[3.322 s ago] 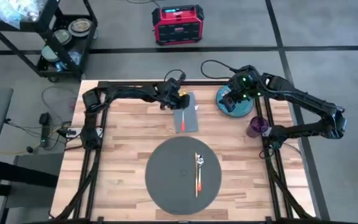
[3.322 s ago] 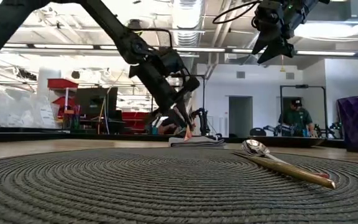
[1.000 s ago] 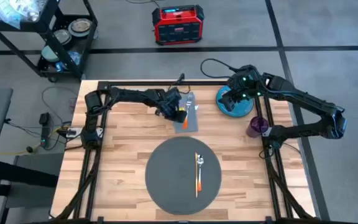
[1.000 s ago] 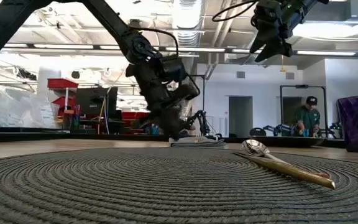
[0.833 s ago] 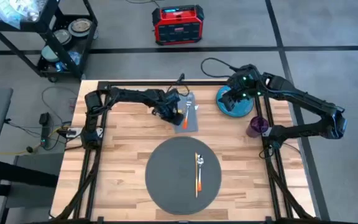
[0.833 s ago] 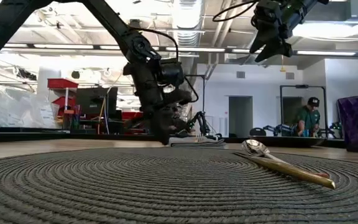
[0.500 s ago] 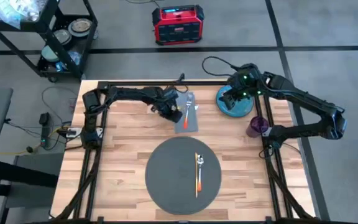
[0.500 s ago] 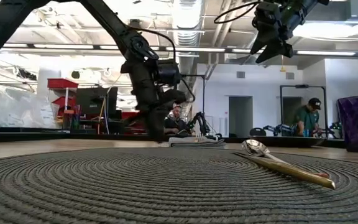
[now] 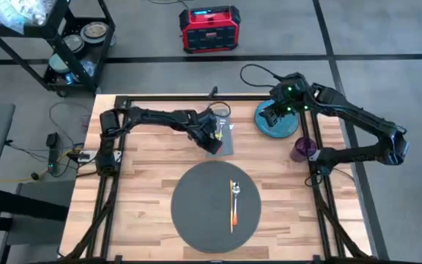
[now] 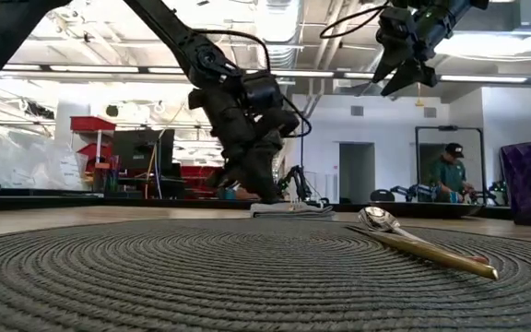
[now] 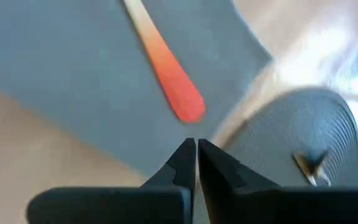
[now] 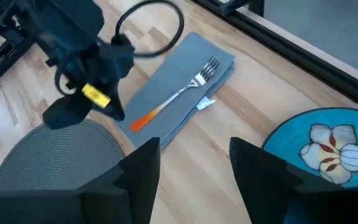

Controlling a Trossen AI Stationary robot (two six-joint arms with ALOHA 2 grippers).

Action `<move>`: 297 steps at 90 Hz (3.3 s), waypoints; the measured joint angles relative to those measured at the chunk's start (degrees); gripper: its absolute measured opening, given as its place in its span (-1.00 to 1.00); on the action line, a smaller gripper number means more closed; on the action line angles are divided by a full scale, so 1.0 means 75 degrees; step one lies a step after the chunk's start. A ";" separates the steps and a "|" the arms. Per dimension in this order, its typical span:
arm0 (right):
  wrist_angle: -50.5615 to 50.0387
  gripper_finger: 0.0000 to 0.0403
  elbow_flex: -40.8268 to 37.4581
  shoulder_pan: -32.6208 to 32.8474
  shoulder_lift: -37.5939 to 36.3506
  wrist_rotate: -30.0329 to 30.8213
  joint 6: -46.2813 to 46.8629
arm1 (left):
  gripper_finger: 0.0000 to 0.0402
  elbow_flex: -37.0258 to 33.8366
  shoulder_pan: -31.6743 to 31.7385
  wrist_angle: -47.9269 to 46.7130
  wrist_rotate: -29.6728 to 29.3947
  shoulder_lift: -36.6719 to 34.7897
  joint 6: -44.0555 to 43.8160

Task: Set table place
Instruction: Move the gray table napkin to the left side of the gray table mat

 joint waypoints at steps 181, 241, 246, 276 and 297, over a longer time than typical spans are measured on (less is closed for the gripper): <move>0.0006 -0.11 0.0000 -0.0044 0.0000 -0.0003 -0.0268 | -1.00 -0.4653 -0.2680 -0.2945 0.0477 -0.3897 -0.3110; 0.0050 -0.11 0.0000 -0.0044 -0.0003 -0.0003 -0.0188 | -1.00 -0.4865 -0.4847 -0.2178 -0.3189 -0.5296 -0.6175; 0.0071 -0.11 0.0000 -0.0044 -0.0001 -0.0003 -0.0182 | -1.00 -0.4960 -0.4712 -0.1944 -0.3675 -0.5322 -0.6059; 0.0149 -0.11 0.0000 -0.0044 -0.0003 -0.0003 -0.0067 | -1.00 -0.4997 -0.3053 -0.1991 -0.5120 -0.5249 -0.4395; -0.0022 -0.11 0.0000 -0.0044 -0.0003 -0.0003 -0.0055 | -1.00 -0.4985 -0.2210 -0.1925 -0.4474 -0.4486 -0.3032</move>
